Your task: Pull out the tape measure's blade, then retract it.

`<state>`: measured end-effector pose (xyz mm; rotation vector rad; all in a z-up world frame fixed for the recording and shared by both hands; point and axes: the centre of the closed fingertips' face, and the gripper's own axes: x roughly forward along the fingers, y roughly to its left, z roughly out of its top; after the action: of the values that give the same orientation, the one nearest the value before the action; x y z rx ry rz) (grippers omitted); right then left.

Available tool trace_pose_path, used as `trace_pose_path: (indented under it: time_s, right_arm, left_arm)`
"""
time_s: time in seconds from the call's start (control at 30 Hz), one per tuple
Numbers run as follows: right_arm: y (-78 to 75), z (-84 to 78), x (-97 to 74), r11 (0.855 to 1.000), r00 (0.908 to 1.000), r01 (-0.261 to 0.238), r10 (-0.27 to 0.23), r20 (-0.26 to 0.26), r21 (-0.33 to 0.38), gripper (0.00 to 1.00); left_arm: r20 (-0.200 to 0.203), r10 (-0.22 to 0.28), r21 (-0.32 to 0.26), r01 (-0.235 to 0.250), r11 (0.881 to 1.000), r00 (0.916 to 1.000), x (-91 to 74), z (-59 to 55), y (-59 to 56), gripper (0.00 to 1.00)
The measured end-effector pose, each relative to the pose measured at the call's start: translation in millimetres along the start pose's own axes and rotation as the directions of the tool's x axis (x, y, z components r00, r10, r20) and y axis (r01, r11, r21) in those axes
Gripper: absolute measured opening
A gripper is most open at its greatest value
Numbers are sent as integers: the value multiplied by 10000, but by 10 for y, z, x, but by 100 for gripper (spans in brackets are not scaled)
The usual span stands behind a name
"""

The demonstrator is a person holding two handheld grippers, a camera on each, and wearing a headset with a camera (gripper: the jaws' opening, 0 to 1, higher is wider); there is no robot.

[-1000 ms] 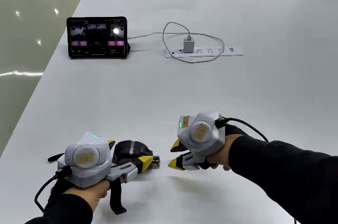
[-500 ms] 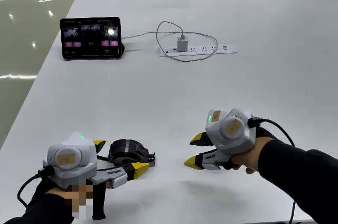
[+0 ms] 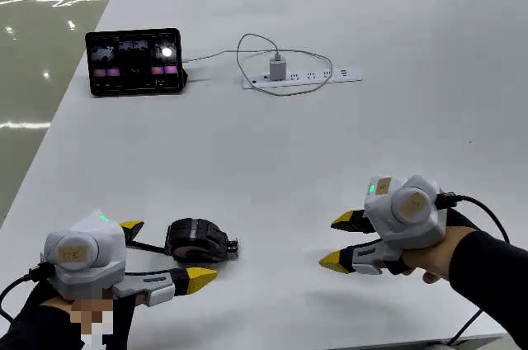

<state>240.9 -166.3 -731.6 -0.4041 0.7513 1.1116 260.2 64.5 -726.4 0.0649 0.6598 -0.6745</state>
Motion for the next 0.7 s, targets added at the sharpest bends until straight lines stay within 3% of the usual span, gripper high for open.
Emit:
trace_pose_path:
  time_s: [0.1,0.17,0.4,0.57,0.7]
  right_arm:
    - [-23,-91,-96,9997,10000,58,-59,45,249,44]
    - [-48,-153,-164,9996,9999,147,-147,25,246,45]
    - [-152,-421,-400,9982,9982,570,-567,-190,195,53]
    - [-232,-561,-627,9948,9960,894,-895,13,494,56]
    - [-272,-673,-766,9909,9944,1052,-1053,-38,843,69]
  left_arm:
    - [-83,-150,159,152,9998,9999,-86,-62,-12,99]
    - [-413,27,486,-7,9988,9991,-139,-143,43,99]
    - [-579,24,734,19,9973,9983,-290,-243,87,99]
    - [-728,183,1141,-99,9934,9972,-409,-263,139,99]
    - [-842,81,1261,26,9920,9964,-459,-272,120,99]
